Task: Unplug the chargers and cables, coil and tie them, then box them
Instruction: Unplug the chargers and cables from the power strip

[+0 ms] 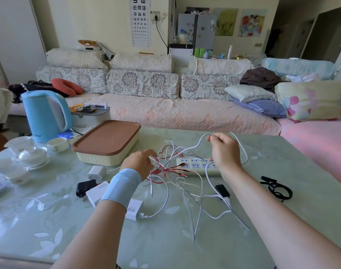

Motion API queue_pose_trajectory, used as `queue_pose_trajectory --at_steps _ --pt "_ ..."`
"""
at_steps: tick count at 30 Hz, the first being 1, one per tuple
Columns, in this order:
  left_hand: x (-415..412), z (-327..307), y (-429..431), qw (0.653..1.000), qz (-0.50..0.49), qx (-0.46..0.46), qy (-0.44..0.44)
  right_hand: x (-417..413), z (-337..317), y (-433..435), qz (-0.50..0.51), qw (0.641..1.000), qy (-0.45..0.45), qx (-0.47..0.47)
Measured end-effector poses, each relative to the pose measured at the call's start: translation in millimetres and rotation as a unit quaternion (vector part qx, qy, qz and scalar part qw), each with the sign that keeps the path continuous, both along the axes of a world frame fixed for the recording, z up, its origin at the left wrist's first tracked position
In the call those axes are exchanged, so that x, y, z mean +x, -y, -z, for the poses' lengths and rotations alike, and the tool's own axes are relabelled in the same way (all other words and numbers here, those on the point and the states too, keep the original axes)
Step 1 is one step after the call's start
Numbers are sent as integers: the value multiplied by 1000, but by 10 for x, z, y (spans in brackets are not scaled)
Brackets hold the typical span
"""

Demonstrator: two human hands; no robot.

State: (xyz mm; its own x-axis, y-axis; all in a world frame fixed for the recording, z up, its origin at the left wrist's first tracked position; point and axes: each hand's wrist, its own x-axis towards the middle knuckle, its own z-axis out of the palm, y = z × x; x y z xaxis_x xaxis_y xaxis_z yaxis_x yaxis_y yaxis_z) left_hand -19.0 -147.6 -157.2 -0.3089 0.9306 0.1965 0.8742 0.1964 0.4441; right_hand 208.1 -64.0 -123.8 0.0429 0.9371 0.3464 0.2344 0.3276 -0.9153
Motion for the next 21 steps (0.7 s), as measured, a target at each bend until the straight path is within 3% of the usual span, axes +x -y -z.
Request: queue_pose_trajectory --at_steps 4,7,10,13,17,21 --pt "165 -70 -5 993 103 54 -34 -10 0 90 -124 991 -47 -26" --pt "376 -118 30 985 164 7 54 -77 -61 213 -202 973 -101 -39" --pt "436 -95 12 979 174 -72 73 -116 -88 243 -220 966 -132 -36" --pt "453 -118 -7 984 143 -88 57 -95 -80 227 -181 977 -108 -15" --pt "361 -143 -37 994 32 63 79 -18 -66 198 -138 984 88 -72" --pt "321 -195 -56 940 -23 255 225 6 -32 240 -314 909 160 -224"
